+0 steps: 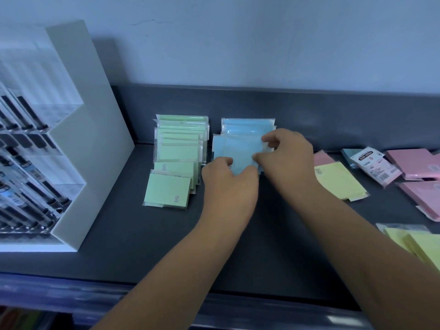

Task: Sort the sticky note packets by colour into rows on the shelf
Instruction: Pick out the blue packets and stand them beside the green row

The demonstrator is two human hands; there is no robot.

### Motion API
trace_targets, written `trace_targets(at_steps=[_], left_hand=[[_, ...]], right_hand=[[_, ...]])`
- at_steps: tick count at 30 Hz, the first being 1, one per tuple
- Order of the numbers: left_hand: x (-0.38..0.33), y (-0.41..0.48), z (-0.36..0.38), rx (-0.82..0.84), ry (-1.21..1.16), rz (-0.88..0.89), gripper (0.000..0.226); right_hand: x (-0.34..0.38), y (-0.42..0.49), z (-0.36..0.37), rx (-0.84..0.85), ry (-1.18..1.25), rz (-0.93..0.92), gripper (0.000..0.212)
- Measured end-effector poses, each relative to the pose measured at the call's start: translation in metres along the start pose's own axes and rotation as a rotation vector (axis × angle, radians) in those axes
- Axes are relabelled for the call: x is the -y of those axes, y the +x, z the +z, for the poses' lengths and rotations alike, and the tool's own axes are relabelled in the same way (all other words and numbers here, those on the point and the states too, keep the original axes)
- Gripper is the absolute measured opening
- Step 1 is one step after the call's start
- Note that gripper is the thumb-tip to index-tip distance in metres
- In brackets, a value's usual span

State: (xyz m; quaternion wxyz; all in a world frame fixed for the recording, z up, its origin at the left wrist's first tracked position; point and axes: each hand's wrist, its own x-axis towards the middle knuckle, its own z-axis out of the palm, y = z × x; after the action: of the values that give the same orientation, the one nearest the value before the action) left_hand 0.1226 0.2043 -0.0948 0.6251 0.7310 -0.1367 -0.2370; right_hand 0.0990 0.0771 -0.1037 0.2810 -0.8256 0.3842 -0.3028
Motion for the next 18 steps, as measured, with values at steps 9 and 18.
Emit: trace_targets(at_steps=[9,18], left_hand=[[-0.003,-0.001,-0.003,-0.015,0.051,0.003,0.045],[-0.008,-0.022,-0.004,-0.004,0.162,0.139,0.036]], right_hand=[[0.013,-0.009,-0.013,-0.047,-0.042,-0.014,0.019],[0.024,-0.021,-0.031,0.023,-0.048,-0.037,0.019]])
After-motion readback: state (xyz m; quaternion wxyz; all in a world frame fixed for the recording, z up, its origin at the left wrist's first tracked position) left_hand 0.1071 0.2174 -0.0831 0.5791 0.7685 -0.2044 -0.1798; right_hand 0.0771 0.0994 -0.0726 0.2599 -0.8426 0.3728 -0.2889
